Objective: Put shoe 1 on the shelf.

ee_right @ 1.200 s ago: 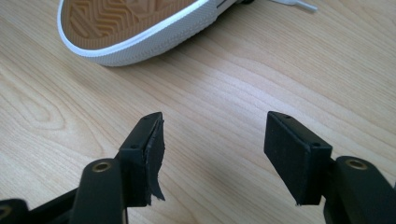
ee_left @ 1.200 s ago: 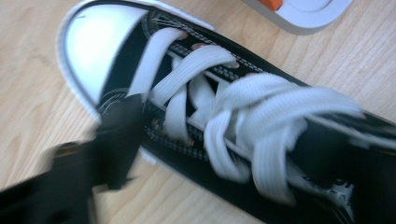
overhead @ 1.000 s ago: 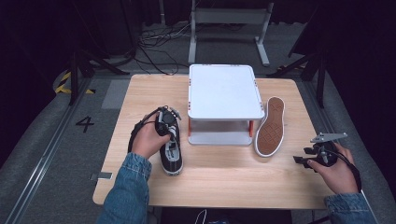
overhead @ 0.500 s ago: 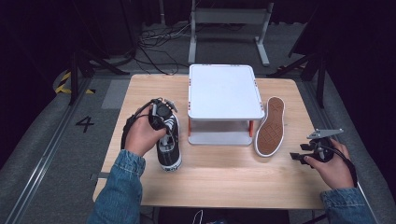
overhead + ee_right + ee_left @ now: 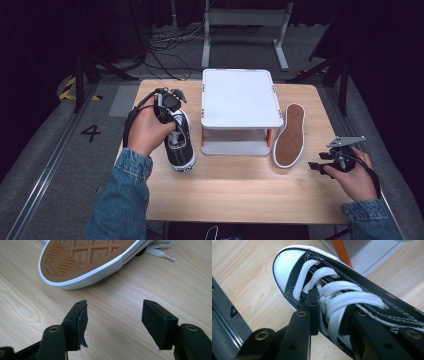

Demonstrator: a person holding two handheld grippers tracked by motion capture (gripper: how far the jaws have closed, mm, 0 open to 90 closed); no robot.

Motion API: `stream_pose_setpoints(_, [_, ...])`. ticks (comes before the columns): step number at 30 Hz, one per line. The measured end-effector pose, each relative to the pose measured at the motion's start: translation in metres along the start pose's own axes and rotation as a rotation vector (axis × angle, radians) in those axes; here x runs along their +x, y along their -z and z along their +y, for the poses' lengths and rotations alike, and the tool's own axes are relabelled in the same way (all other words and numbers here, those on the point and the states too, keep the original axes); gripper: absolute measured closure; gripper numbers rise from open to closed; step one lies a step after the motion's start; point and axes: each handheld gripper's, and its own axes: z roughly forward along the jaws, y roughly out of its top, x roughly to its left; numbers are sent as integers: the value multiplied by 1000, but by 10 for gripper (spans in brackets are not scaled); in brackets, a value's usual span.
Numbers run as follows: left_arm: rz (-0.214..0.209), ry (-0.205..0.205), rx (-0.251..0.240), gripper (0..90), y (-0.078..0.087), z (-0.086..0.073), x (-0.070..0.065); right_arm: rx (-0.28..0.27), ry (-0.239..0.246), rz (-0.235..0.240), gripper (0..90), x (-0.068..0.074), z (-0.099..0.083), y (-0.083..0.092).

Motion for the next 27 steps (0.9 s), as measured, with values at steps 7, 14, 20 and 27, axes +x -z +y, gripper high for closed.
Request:
stream_pose_setpoints(7, [45,-7,-35,766,26,13,5,-2,2,-10,392,0,-3,3])
stream_pose_setpoints(14, [101,-35,-103,766,48,34,6,-5,-3,-22,395,0,-7,8])
stream_pose_setpoints(20, [102,-55,-134,765,56,54,5,-7,-5,-27,395,-1,-10,11])
stream_pose_setpoints(27, [141,-114,-212,767,62,85,0,-8,-12,-34,395,-1,-15,14])
